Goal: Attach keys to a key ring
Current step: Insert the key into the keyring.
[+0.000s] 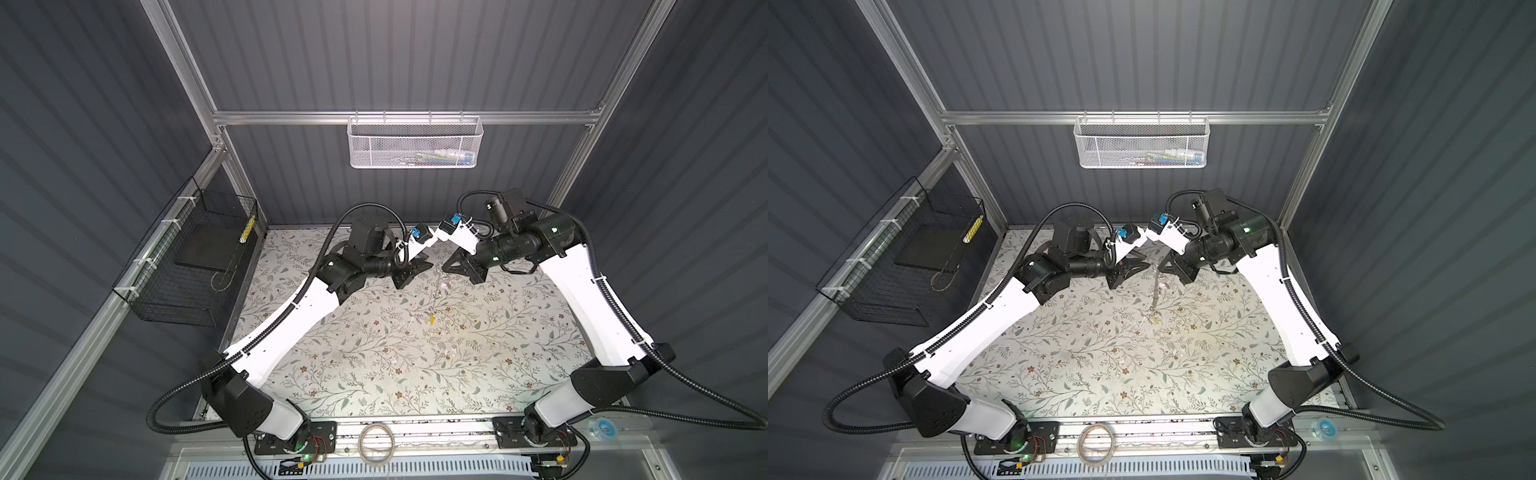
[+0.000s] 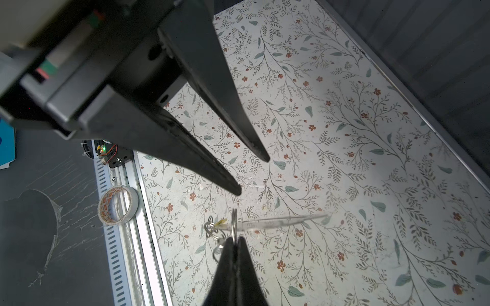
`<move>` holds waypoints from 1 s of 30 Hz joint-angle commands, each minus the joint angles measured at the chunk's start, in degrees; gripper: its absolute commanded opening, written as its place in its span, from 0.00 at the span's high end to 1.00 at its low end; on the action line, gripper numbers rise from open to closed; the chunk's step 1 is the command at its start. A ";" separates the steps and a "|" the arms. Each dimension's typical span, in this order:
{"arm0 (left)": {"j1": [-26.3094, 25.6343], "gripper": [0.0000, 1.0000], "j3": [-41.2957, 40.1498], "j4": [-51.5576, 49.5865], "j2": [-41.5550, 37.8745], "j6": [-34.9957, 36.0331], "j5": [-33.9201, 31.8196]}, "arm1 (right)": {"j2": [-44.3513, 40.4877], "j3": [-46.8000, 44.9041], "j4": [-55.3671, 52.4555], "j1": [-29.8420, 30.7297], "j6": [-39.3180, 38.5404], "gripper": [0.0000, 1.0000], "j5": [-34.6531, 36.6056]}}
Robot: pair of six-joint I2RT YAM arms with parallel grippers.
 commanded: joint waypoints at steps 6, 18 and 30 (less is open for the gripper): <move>0.44 0.74 2.21 0.63 -0.08 1.69 9.21 | -1.14 -1.46 1.58 -0.22 -1.58 1.00 -4.64; 0.43 0.79 3.47 0.20 1.05 0.80 12.05 | -2.11 -1.86 2.14 -0.19 -1.90 1.00 -5.67; 0.53 0.81 4.20 -3.09 1.83 1.16 10.77 | -3.37 -2.52 2.97 -0.34 -1.66 1.00 -5.59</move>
